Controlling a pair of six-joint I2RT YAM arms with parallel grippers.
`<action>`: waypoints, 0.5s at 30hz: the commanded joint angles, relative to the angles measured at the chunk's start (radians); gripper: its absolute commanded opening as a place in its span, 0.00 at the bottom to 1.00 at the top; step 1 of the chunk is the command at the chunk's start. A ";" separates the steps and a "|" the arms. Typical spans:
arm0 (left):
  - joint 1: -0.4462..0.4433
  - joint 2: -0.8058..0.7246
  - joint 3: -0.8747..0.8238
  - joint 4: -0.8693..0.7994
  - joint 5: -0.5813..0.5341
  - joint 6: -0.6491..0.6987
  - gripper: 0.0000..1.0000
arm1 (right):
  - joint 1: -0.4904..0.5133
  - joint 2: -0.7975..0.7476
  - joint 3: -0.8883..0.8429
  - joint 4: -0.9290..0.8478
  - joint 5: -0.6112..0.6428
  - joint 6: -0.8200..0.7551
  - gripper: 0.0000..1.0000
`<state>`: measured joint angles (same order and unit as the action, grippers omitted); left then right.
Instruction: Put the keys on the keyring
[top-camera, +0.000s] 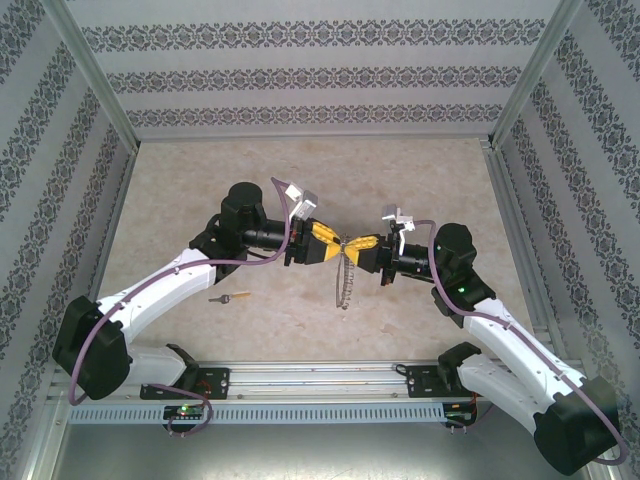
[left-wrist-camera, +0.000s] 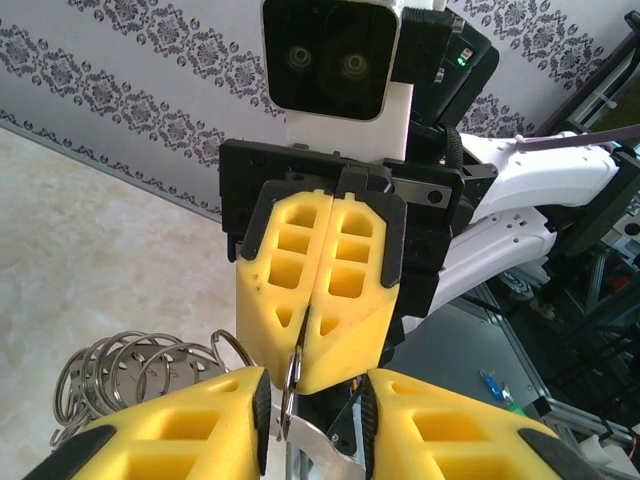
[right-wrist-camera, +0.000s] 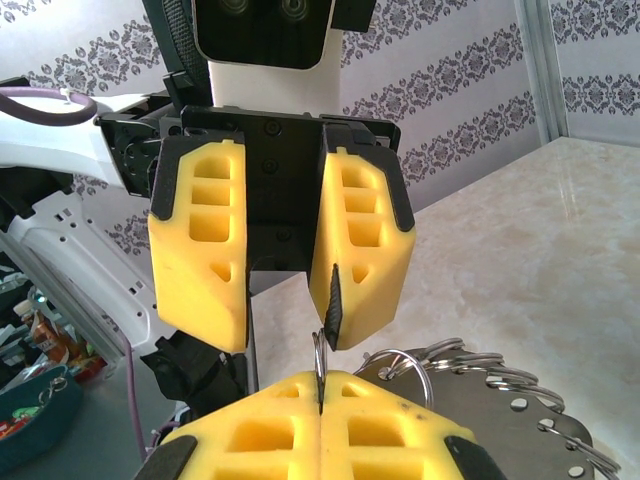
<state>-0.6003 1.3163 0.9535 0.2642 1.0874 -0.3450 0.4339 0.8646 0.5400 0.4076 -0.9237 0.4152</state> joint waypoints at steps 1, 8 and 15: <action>-0.002 0.013 0.010 -0.049 -0.009 0.046 0.32 | -0.006 -0.004 0.008 0.051 0.003 0.002 0.00; -0.007 0.013 0.010 -0.047 -0.043 0.061 0.30 | -0.004 -0.004 0.005 0.054 0.005 0.003 0.00; -0.012 0.021 0.012 0.005 -0.043 0.037 0.22 | -0.004 -0.004 0.003 0.057 0.006 0.004 0.00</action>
<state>-0.6022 1.3296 0.9535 0.2180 1.0428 -0.3119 0.4339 0.8646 0.5400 0.4080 -0.9234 0.4156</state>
